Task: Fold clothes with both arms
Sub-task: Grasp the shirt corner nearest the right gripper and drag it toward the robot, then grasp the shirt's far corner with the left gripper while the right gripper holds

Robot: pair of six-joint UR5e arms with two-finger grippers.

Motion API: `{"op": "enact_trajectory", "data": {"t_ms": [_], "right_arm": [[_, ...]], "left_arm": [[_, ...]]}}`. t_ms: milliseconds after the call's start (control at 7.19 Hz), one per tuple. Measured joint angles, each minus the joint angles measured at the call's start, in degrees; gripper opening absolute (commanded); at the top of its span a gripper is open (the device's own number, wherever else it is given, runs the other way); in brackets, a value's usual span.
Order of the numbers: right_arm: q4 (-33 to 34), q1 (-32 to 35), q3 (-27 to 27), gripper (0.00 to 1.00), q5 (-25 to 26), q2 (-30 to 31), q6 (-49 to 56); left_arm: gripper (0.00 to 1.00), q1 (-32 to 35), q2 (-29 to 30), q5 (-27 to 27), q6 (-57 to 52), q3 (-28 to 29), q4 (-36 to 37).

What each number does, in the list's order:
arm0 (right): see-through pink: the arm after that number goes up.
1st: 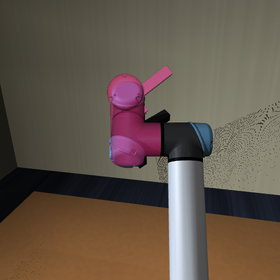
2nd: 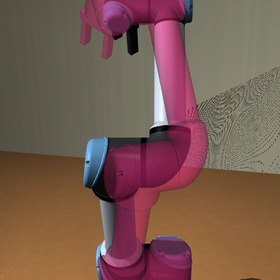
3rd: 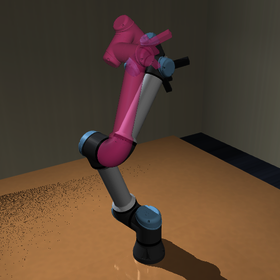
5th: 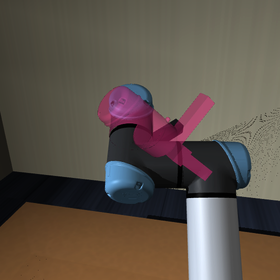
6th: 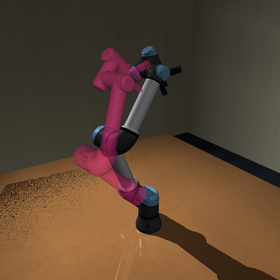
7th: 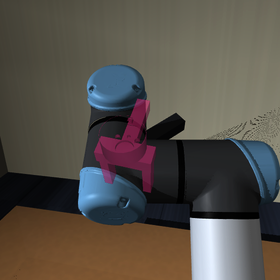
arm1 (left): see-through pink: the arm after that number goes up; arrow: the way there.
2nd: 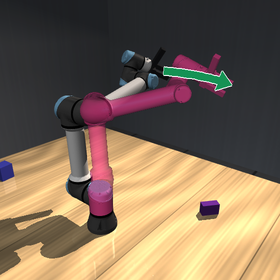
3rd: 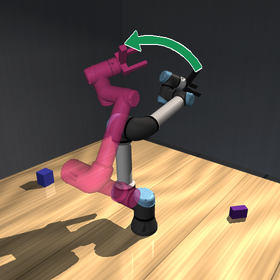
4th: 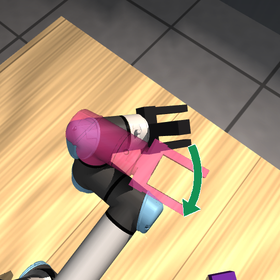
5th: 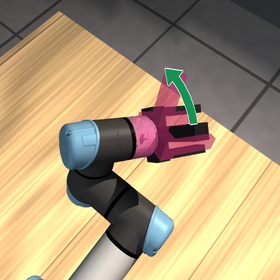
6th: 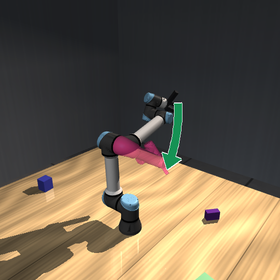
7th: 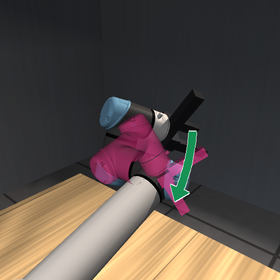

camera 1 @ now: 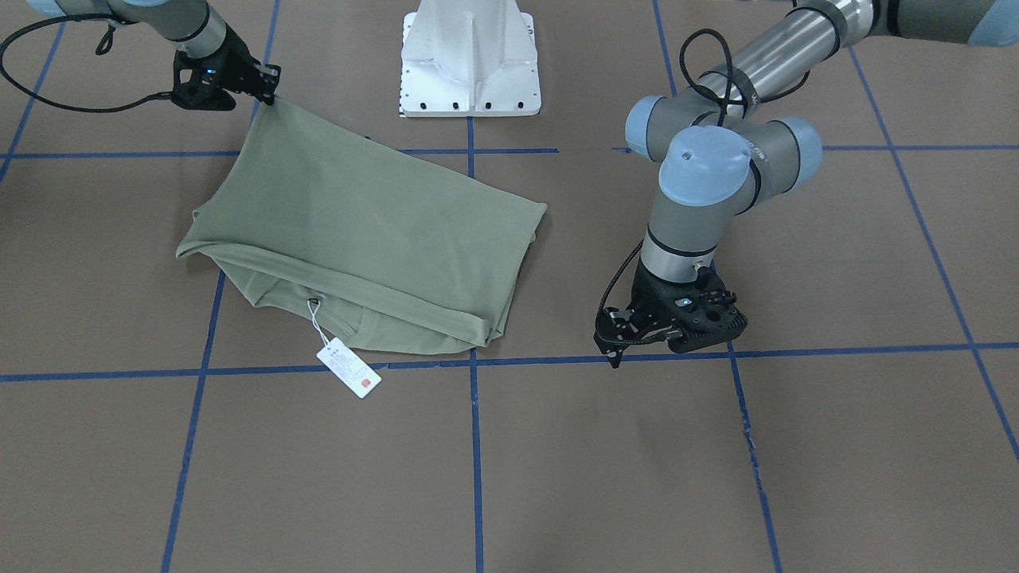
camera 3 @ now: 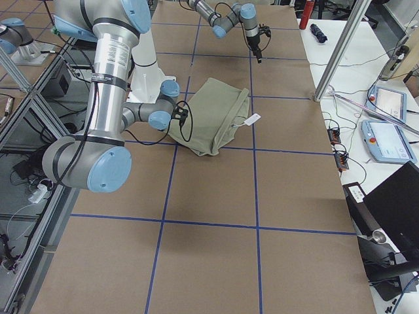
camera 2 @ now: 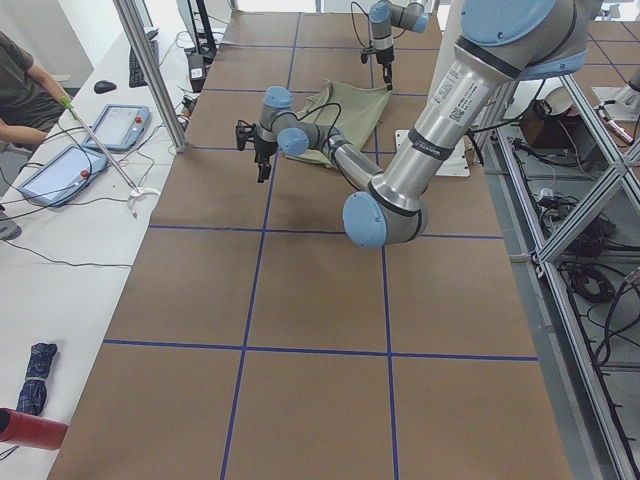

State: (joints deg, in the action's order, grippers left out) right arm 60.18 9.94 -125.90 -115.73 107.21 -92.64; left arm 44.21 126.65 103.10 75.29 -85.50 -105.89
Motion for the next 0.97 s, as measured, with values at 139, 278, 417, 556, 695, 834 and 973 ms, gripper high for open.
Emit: {"op": "enact_trajectory", "data": {"t_ms": [139,278,417,556,695,834,973], "right_arm": [[-0.1,-4.0,-0.9,1.00,0.2,1.0,-2.7],[-0.2,-5.8,-1.5,1.00,0.6,1.3,-4.0],[-0.4,-5.2,-2.2,1.00,0.6,1.1,-4.5],[-0.5,-2.6,-2.7,1.00,0.5,0.3,-4.6],[-0.6,1.0,-2.8,1.00,0.3,-1.5,-4.6],[-0.6,5.3,-2.8,1.00,0.2,-3.7,-4.5],[-0.6,9.7,-2.7,1.00,-0.1,-5.9,-4.3]], "left_arm": [[1.00,0.0,-0.4,0.0,0.0,-0.8,0.0],[1.00,-0.2,-0.7,0.1,0.1,-1.9,0.1],[1.00,-0.7,-1.0,0.4,0.7,-3.8,0.2],[1.00,-2.0,-1.7,1.1,2.1,-6.2,0.3],[1.00,-4.3,-3.0,2.4,4.4,-8.9,0.3],[1.00,-7.1,-4.0,3.7,8.1,-11.0,0.3],[1.00,-10.4,-4.4,4.5,13.4,-12.3,0.2]]}}
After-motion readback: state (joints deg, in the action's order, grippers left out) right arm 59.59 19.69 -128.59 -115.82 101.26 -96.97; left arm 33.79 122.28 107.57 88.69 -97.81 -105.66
